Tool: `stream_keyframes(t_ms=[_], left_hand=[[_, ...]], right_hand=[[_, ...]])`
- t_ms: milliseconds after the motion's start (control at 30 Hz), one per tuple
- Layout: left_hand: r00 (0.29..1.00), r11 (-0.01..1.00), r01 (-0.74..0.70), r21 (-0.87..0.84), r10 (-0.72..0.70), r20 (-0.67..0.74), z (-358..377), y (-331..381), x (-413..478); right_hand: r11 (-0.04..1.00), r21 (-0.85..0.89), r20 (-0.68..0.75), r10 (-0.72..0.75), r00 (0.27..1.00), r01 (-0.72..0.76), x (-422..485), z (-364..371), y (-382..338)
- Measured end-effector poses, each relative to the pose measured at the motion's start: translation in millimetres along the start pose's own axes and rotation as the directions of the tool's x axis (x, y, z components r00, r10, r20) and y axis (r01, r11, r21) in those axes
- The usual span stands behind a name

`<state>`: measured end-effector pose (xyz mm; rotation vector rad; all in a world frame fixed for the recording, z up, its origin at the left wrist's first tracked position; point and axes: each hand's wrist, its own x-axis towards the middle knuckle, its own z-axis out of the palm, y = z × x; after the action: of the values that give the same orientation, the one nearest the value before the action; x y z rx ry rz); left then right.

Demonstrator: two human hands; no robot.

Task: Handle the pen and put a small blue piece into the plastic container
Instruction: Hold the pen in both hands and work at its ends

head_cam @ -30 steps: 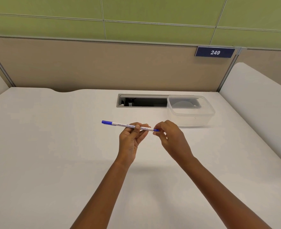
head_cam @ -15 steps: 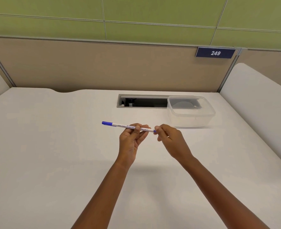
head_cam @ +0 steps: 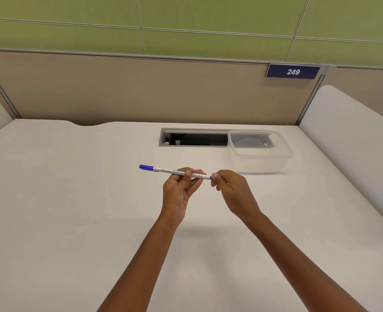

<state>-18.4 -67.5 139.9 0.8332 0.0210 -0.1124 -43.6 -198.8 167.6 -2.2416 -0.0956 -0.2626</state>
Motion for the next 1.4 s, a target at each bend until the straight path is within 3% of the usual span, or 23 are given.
stream_keyframes(t_ms=[67,133,367,533,900,1233,1400], left_hand=[[1.000,1.000,-0.001,0.010,0.001,0.000,-0.7,-0.1,-0.4],[1.000,1.000,0.002,0.016,-0.002,-0.008,-1.9,-0.9,-1.1],[0.999,1.000,0.023,0.003,-0.023,-0.031,-3.4,-2.9,-1.9],[1.000,1.000,0.023,-0.002,-0.023,-0.021,-2.9,-3.5,-2.2],[1.000,1.000,0.020,0.002,-0.020,-0.007,1.3,-1.9,-2.1],[0.999,0.999,0.032,-0.009,-0.033,-0.023,-0.7,-1.8,0.2],[0.999,0.999,0.035,-0.034,-0.036,-0.020,-0.2,-1.7,1.3]], right_hand=[[0.991,0.100,0.052,0.085,0.995,-0.090,3.0,-1.1,-0.3],[0.992,0.077,0.068,0.098,0.993,-0.103,3.0,-2.0,0.3],[0.981,-0.171,-0.024,-0.093,0.995,0.087,-3.4,1.1,2.8],[0.963,-0.202,-0.041,-0.189,0.981,0.177,-4.8,-3.3,-1.1],[0.987,0.137,-0.054,0.094,0.994,-0.086,-2.1,5.9,2.9],[0.955,-0.238,-0.058,-0.194,0.979,0.175,-6.4,0.9,7.0],[0.939,-0.269,-0.045,-0.233,0.971,0.213,-3.7,0.3,6.8]])
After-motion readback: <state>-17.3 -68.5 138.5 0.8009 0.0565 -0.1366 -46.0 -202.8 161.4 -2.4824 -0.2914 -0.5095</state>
